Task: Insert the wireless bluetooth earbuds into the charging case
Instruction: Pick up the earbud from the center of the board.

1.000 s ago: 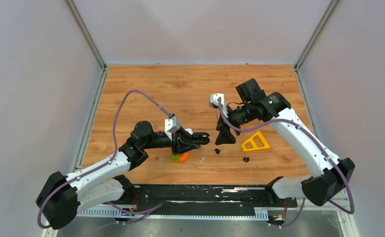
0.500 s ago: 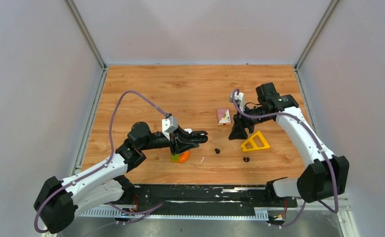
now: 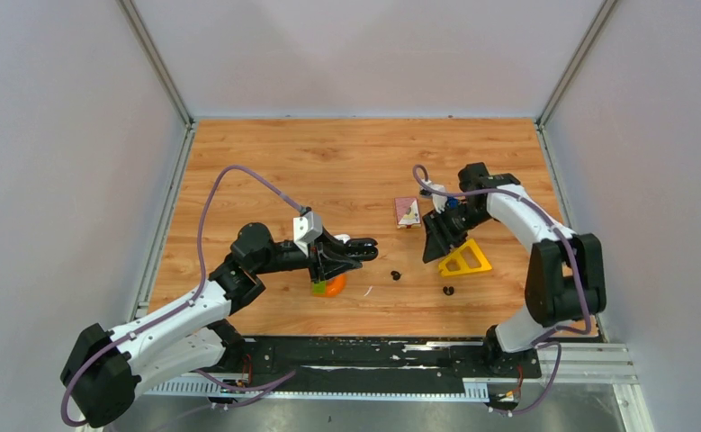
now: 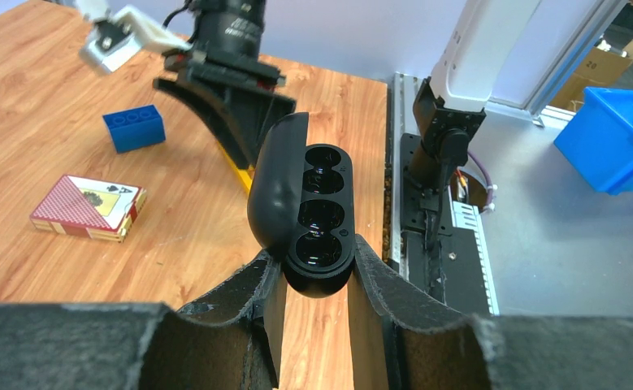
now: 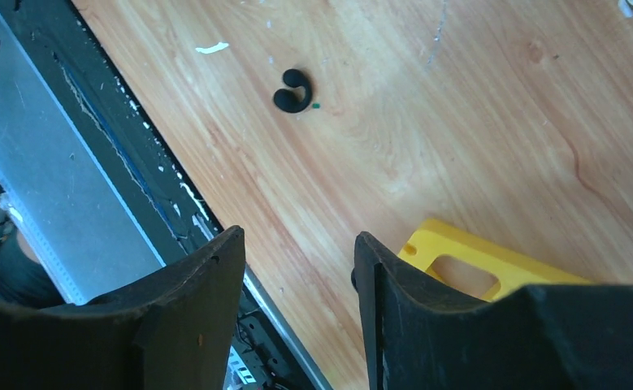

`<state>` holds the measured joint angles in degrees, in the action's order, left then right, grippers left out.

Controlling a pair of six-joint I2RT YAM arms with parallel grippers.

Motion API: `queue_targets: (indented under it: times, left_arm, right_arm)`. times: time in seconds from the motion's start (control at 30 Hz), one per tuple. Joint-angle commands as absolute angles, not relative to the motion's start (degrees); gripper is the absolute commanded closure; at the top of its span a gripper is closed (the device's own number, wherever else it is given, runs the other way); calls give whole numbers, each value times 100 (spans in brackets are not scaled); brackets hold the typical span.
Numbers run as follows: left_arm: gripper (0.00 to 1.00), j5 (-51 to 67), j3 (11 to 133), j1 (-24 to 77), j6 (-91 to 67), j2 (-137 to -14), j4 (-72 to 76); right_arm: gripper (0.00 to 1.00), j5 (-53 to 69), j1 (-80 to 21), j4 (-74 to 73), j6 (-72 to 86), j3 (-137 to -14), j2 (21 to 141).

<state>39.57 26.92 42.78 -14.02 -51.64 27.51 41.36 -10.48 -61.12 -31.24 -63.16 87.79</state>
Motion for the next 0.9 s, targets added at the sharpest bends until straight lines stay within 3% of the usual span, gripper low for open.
queue_targets:
  times: [0.0, 0.47, 0.87]
  left_arm:
    - [100, 3974, 2795, 4298, -1400, -5095, 2839]
    - [100, 3976, 2826, 4298, -1345, -5128, 2774]
    - [100, 3956, 2836, 4298, -1327, -5142, 2769]
  right_arm:
    - [48, 3980, -1278, -5753, -2801, -6705, 9463]
    - [55, 2938, -2444, -5369, -2260, -7177, 10466]
    - [54, 2389, -2890, -5300, -2154, -7330, 10776]
